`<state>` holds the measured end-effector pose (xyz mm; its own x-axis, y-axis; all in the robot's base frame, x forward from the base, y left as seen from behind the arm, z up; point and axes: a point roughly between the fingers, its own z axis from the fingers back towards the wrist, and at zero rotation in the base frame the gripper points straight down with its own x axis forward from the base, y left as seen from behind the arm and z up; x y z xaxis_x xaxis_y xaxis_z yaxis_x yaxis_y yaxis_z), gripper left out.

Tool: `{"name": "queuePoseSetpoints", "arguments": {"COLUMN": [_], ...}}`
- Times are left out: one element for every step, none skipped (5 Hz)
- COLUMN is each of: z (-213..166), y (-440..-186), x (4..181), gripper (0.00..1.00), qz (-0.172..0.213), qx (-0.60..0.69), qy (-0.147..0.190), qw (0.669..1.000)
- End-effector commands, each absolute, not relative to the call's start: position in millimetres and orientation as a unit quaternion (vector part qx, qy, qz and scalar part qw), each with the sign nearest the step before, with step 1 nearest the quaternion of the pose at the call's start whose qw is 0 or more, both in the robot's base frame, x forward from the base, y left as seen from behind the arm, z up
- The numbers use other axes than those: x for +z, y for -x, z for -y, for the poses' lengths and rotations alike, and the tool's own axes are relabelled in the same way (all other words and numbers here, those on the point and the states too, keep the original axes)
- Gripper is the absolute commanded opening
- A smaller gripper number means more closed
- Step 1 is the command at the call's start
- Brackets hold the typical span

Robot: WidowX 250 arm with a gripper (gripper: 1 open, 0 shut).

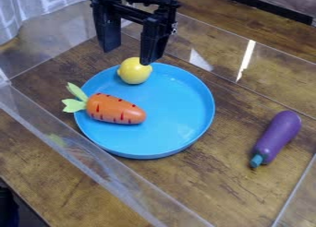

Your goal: Move the carrot to the right side

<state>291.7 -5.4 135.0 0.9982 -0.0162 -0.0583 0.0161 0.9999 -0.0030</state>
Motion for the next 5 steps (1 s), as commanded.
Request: {"name": "queuePoseSetpoints", "arguments": {"z": [4.9,4.0,1.4,-1.3,-6.5], "y": [-291.4,-290.9,-290.1,-290.0,-289.2], "x": [127.7,120.0,110.9,102.3,93.0], "gripper": [1.0,1.0,1.0,1.0,1.0], "qz": [-0.035,-0.04,-0.04,-0.041,-0.042], "qx": [-0.029,-0.053,-0.094,-0.13,-0.167], "qy": [0.001,0.0,-0.002,-0.004,-0.009], "qw": [0.999,0.998,0.995,0.991,0.985]}}
